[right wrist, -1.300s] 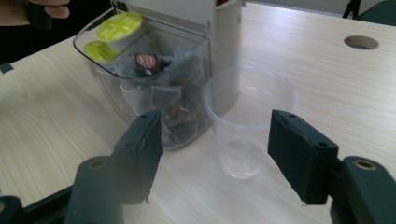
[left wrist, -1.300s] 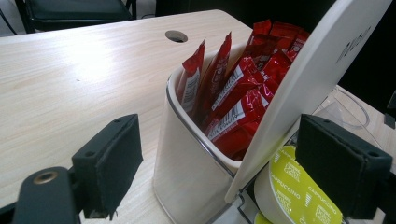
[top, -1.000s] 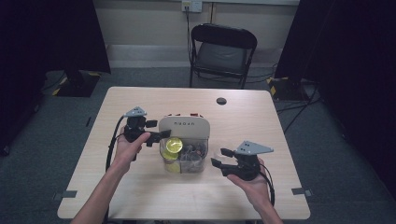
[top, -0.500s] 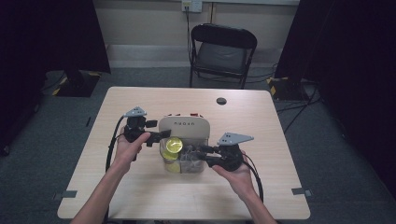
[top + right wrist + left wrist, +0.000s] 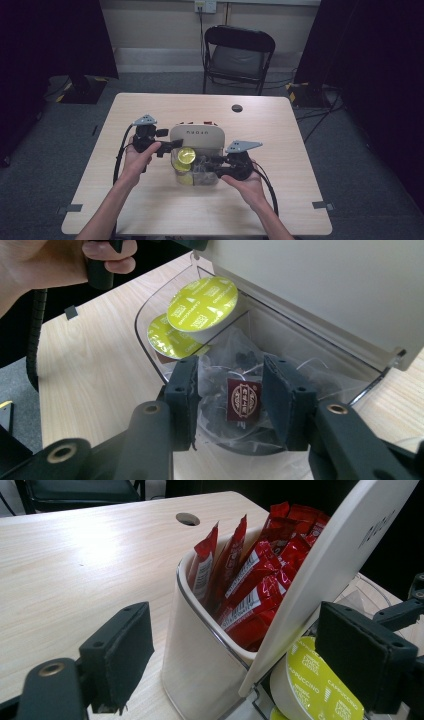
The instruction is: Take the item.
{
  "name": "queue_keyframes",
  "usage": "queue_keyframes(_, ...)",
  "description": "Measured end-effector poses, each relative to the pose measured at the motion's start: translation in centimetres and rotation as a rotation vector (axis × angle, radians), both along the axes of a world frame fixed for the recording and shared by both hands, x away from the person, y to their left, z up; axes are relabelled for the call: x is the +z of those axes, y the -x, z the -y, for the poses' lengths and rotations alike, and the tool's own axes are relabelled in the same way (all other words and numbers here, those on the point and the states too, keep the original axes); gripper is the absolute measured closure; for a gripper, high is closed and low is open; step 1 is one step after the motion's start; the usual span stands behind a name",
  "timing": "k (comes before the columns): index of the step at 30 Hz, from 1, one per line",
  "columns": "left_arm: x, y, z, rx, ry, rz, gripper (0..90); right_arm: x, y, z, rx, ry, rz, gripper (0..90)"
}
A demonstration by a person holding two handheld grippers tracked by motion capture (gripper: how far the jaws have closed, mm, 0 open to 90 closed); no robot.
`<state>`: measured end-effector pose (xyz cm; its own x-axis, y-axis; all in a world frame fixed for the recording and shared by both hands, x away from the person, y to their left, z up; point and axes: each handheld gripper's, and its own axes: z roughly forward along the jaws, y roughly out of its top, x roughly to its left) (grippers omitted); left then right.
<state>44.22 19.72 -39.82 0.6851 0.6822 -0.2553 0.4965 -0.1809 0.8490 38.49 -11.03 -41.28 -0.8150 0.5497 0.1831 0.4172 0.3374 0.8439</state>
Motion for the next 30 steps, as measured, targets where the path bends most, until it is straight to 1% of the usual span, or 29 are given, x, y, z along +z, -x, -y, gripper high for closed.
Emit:
queue_keyframes(3,-0.03,-0.01,0.06,-0.004,-0.003,0.001,15.3,-0.09,-0.09,-0.06,0.002,0.001,-0.005,58.7)
queue_keyframes(10,-0.11,0.0,0.16,-0.004,-0.004,-0.001,15.4,-0.37,-0.28,-0.22,0.013,0.012,-0.009,64.1)
queue_keyframes(11,-0.11,0.0,0.16,-0.004,-0.004,-0.001,15.5,-0.38,-0.31,-0.2,0.007,0.018,-0.013,67.3)
queue_keyframes(12,-0.13,0.0,0.15,-0.004,-0.005,-0.002,15.5,-0.38,-0.31,-0.2,0.007,0.018,-0.013,67.3)
queue_keyframes(13,-0.15,0.01,0.14,-0.003,-0.002,-0.005,15.5,-0.37,-0.28,-0.21,0.01,0.023,-0.014,71.2)
queue_keyframes(14,-0.15,0.01,0.14,-0.003,-0.002,-0.005,15.5,-0.37,-0.28,-0.21,0.01,0.023,-0.014,71.2)
queue_keyframes(15,-0.15,0.02,0.15,-0.003,-0.002,-0.004,15.5,-0.38,-0.26,-0.21,0.01,0.023,-0.014,73.3)
queue_keyframes(16,-0.14,0.02,0.15,-0.003,-0.006,-0.002,15.6,-0.43,-0.29,-0.22,0.013,0.025,-0.016,77.9)
queue_keyframes(17,-0.14,0.02,0.15,-0.003,-0.006,-0.002,15.5,-0.43,-0.29,-0.22,0.013,0.025,-0.016,77.9)
queue_keyframes(20,-0.14,0.02,0.13,-0.002,-0.004,-0.003,15.5,-0.49,-0.37,-0.2,-0.001,0.016,-0.022,82.6)
queue_keyframes(22,-0.11,-0.01,0.03,-0.006,-0.011,-0.002,15.5,-0.44,-0.37,-0.16,-0.001,0.011,-0.023,85.5)
queue_keyframes(23,-0.11,-0.02,0.01,-0.005,-0.009,-0.004,15.5,-0.44,-0.37,-0.16,-0.001,0.011,-0.023,85.5)
queue_keyframes(24,-0.09,-0.03,-0.06,-0.004,-0.011,-0.006,15.5,-0.41,-0.34,-0.16,-0.001,0.013,-0.021,88.4)
queue_keyframes(26,-0.09,-0.03,-0.13,-0.003,-0.005,-0.006,15.4,-0.36,-0.34,-0.1,0.001,0.007,-0.017,90.0)
queue_keyframes(30,-0.05,-0.03,-0.14,-0.002,-0.009,-0.008,15.3,-0.37,-0.31,-0.12,-0.003,0.009,-0.016,90.0)
